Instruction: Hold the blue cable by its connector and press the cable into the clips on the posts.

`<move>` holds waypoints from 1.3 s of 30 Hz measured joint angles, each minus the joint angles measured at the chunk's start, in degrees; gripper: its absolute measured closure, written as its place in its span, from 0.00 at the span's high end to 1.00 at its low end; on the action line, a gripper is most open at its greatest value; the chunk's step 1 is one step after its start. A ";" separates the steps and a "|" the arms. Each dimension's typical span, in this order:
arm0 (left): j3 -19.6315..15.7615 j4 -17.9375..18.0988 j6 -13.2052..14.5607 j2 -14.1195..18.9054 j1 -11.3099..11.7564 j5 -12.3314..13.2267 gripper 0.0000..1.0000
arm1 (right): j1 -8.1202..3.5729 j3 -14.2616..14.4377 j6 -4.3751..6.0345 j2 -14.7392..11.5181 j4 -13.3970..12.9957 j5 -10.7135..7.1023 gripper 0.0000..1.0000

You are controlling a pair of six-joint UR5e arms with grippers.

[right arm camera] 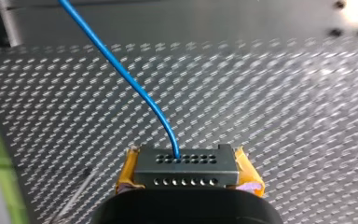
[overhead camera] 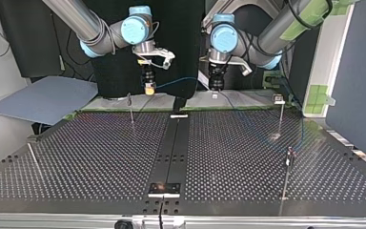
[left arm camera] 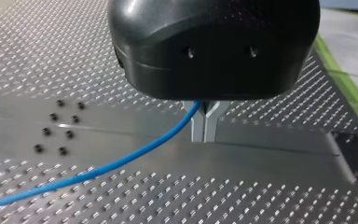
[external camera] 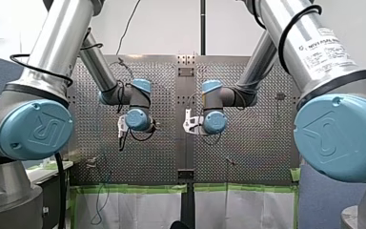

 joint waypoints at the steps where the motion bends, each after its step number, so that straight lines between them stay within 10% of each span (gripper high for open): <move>1: -0.06 0.45 0.09 -0.45 -0.24 0.06 0.00 | -0.17 0.60 0.24 0.55 -0.60 -0.06 0.00; 24: 0.00 8.49 -1.39 -6.44 -6.47 0.00 0.00 | -3.16 12.44 4.37 10.91 -12.43 -0.12 0.00; 39: 3.23 11.78 -2.33 -13.52 -9.15 -1.10 0.00 | -9.35 14.30 4.41 11.37 -18.07 -3.83 0.00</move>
